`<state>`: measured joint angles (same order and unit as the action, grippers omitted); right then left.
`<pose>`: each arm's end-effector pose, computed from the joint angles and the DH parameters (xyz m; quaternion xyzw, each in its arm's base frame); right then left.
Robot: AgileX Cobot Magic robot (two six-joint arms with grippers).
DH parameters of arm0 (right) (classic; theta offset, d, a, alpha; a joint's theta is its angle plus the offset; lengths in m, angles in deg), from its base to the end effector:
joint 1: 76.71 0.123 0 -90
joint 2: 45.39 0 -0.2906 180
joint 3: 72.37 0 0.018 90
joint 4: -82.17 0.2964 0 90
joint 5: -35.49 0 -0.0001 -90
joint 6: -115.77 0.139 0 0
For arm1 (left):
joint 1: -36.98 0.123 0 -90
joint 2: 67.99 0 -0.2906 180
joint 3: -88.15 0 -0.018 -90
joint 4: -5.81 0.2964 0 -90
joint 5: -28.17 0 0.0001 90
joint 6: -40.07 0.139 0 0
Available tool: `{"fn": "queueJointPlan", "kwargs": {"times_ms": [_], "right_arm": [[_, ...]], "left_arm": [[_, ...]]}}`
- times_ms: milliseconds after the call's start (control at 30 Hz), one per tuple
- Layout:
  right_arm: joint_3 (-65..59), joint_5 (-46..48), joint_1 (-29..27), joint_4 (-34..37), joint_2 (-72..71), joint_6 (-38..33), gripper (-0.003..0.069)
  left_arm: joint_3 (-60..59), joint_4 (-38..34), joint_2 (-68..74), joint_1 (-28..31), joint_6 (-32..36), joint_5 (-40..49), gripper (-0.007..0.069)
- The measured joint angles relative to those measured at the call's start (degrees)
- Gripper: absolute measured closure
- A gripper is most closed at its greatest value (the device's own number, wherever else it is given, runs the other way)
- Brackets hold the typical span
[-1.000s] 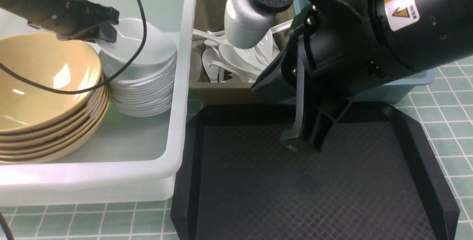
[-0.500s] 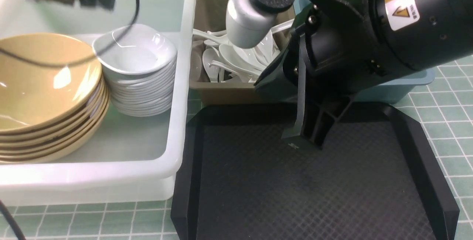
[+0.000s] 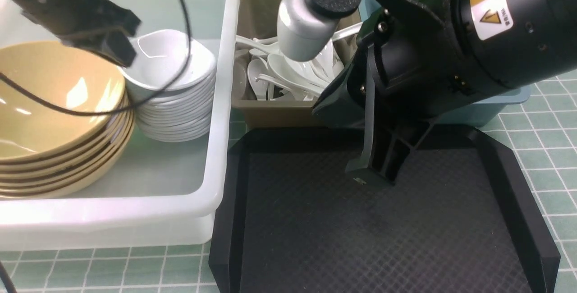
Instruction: On blue table put chopsticks spoon bowls plates into blue grey white boxes.
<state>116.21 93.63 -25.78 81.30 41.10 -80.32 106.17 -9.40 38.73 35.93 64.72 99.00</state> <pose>0.2312 0.2820 0.3926 -0.5130 0.7725 0.1049 0.3593 0.4272 -0.0423 0.3004 0.1969 0.9556 -0.0920 0.1991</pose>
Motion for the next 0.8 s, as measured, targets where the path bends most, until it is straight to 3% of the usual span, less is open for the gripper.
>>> {"fn": "queueJointPlan", "kwargs": {"times_ms": [200, 667, 800], "right_arm": [[0.00, 0.00, 0.00, -0.07, 0.00, 0.00, 0.0546], [0.00, 1.76, 0.00, -0.10, 0.07, 0.00, 0.0541], [0.00, 1.94, 0.02, -0.10, 0.07, 0.00, 0.0541]], "left_arm": [[-3.93, 4.84, 0.00, -3.62, -1.29, 0.10, 0.0623], [-9.97, 23.03, -0.31, -3.89, -14.42, -1.00, 0.0623], [-10.03, 22.04, -2.61, -3.74, -15.12, -1.98, 0.0623]]}}
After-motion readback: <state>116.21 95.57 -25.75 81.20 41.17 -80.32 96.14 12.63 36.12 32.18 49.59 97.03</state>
